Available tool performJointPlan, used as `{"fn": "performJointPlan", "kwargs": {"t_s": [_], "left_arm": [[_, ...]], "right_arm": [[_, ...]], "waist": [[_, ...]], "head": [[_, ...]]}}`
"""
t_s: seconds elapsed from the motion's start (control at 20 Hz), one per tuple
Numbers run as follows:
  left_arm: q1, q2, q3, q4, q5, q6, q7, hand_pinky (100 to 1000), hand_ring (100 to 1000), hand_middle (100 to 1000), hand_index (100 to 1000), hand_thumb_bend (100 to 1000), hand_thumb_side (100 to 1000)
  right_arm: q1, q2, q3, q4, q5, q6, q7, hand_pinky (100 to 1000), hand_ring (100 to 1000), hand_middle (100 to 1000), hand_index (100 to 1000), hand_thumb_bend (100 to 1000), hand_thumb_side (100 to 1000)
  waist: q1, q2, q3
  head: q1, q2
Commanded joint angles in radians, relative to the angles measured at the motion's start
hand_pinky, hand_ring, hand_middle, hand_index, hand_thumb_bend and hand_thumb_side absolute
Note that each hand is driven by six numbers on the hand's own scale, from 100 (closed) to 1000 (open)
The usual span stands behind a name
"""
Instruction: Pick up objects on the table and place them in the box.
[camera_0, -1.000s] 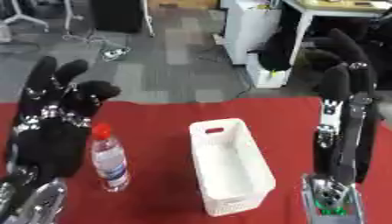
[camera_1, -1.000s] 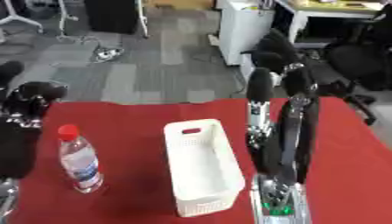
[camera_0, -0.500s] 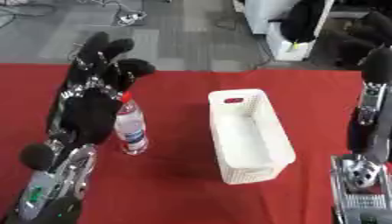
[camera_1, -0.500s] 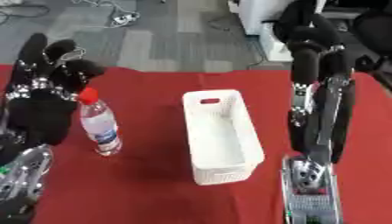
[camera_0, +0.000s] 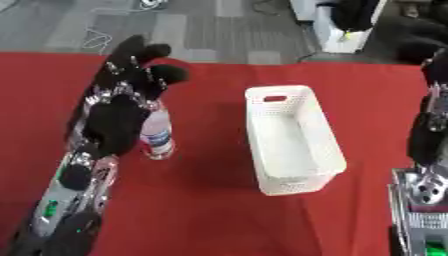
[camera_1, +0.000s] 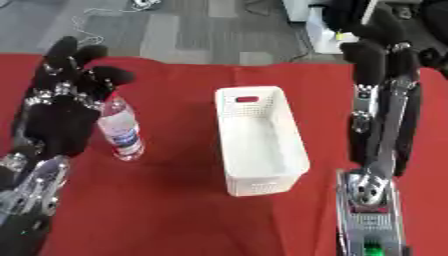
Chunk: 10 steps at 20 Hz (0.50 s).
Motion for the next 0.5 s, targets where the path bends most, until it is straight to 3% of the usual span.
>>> {"fn": "performJointPlan", "kwargs": {"t_s": [0.05,0.5], "left_arm": [[0.007,0.024,0.045,-0.032,-0.004,-0.015,0.025,859,824,862,986,750,531],[0.045,0.059,0.114,-0.066,-0.057,-0.073,0.108,857,826,863,983,746,534]], "right_arm": [[-0.001,-0.015,-0.005,-0.011,-0.014,0.003,0.009,642,620,679,876,593,941],[0.003,-0.024,-0.009,-0.006,-0.024,0.010,0.019,640,617,677,875,594,933]], "waist": [[0.004,-0.010,0.004],[0.005,-0.008,0.017]], "head": [[0.007,-0.015],[0.026,-0.019]]}}
